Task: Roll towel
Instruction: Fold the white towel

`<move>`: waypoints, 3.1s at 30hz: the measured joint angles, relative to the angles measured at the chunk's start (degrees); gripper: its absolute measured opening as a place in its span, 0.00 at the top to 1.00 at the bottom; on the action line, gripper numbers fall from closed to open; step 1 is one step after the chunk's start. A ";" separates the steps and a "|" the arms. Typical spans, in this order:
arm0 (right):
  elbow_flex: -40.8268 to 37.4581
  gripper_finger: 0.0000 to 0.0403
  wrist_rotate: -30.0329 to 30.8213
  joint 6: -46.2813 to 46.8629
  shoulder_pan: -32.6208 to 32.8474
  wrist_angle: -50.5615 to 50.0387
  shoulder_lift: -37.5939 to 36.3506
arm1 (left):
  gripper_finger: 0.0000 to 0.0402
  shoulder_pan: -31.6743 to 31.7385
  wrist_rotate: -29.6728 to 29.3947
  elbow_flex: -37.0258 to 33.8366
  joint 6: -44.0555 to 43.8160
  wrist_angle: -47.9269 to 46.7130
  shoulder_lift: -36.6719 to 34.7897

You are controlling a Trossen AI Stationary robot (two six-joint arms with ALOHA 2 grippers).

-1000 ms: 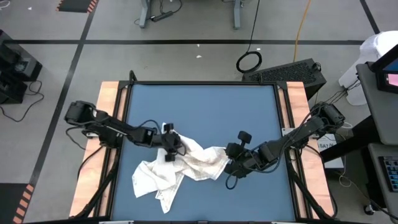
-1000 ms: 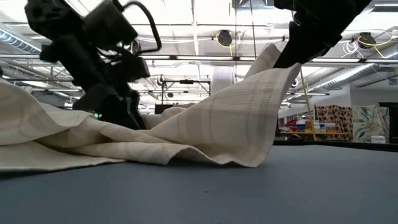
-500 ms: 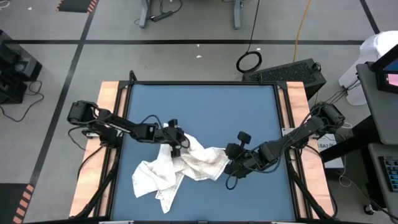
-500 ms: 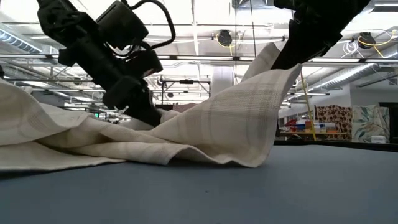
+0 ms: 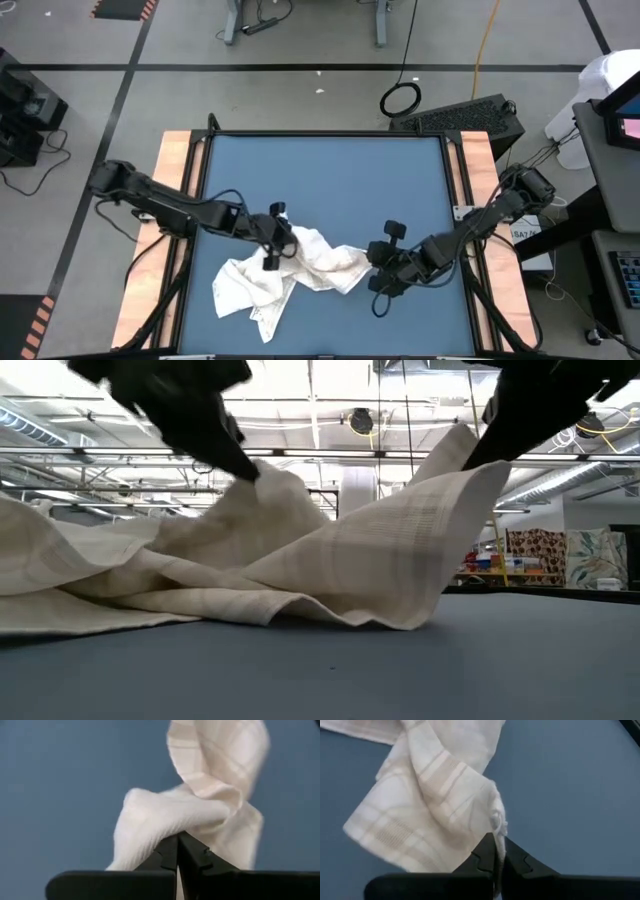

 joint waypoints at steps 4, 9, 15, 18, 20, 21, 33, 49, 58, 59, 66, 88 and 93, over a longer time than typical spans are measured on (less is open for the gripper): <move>-0.02 1.00 -1.19 0.04 3.06 -0.06 -1.21 | 1.00 -1.35 0.08 4.61 -0.10 -10.75 -3.92; -0.02 1.00 0.49 0.00 6.62 0.32 -3.47 | 1.00 -0.17 -3.88 6.73 6.05 -13.03 -6.90; -0.03 1.00 3.05 0.12 8.03 -0.10 -3.96 | 1.00 7.11 -13.86 6.84 12.98 -8.17 -4.97; -0.02 1.00 3.58 1.69 8.16 -0.14 -3.98 | 1.00 10.51 -16.23 6.75 11.43 -7.41 -4.54; -0.02 1.00 3.81 2.55 8.16 -0.16 -3.98 | 1.00 12.55 -15.86 6.75 12.63 -6.68 -4.52; -0.02 1.00 4.16 2.62 8.16 -0.15 -3.98 | 1.00 13.52 -14.73 6.75 14.01 -5.84 -4.13; -0.02 1.00 9.29 6.05 8.10 -2.14 -3.96 | 0.99 19.05 5.23 6.73 12.91 -5.19 2.09; -0.02 1.00 9.27 9.05 8.10 -1.37 -3.96 | 0.98 17.63 5.70 6.71 9.84 -8.62 4.14; -0.02 1.00 8.74 15.46 6.41 -3.46 -3.96 | 0.98 12.49 5.72 6.71 9.85 -6.17 4.14; -0.02 1.00 7.89 15.75 6.39 -3.49 -3.96 | 0.98 11.89 5.71 6.71 9.85 -5.60 4.14; -0.02 0.97 -0.97 17.95 6.50 -5.40 -3.93 | 0.98 9.94 5.78 6.71 9.90 -4.82 4.14; -0.02 0.96 -0.27 16.50 6.65 -7.88 -3.02 | 0.98 7.49 5.78 6.71 9.87 -0.93 4.14; -0.04 0.96 2.84 15.15 6.53 -10.47 -0.30 | 0.98 7.31 4.58 6.71 9.92 -0.96 4.14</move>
